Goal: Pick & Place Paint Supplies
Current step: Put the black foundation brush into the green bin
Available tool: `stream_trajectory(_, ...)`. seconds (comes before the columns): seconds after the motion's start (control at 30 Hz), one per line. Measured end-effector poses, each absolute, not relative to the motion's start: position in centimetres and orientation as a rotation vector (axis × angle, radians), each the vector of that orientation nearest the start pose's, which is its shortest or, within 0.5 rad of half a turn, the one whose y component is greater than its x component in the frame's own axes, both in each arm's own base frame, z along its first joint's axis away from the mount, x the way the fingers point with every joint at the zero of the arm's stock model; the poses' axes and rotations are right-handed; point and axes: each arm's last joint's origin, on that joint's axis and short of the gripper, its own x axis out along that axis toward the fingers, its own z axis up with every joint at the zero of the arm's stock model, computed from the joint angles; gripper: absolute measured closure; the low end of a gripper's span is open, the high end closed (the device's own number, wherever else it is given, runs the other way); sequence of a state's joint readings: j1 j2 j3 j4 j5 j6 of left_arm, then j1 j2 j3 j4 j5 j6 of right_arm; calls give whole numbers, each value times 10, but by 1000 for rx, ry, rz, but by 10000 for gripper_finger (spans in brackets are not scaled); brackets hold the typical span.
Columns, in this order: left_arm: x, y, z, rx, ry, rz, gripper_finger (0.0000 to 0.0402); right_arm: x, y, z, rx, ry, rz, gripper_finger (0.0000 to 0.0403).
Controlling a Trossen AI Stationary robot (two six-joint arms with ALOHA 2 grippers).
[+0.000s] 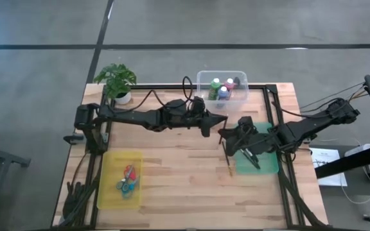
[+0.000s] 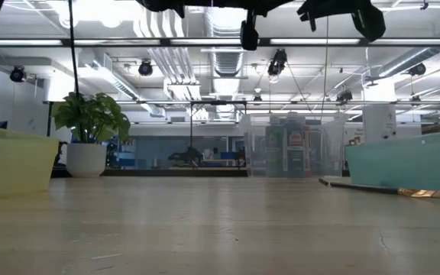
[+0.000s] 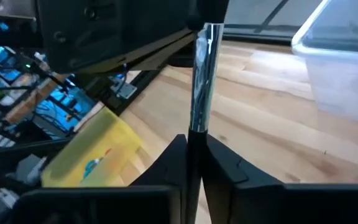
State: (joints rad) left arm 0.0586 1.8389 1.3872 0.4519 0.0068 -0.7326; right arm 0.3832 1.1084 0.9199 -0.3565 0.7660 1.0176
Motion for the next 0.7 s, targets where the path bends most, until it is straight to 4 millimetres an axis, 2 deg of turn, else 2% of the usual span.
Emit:
stream_trajectory(0.13, 433, 26, 304, -732, -2, 52, 399, 218, 66, 309, 685, 226, -557, 381)
stream_trajectory(0.23, 432, 26, 301, -732, 30, 68, 379, 215, 65, 309, 684, 234, -560, 381)
stream_trajectory(0.47, 423, 28, 269, -700, 385, 142, 273, 205, 61, 306, 717, 269, -622, 381)
stream_trajectory(0.57, 414, 26, 264, -619, 514, 167, 228, 193, 57, 298, 753, 367, -670, 381)
stream_trajectory(0.7, 407, 23, 256, -557, 620, 187, 187, 173, 56, 282, 803, 584, -774, 381)
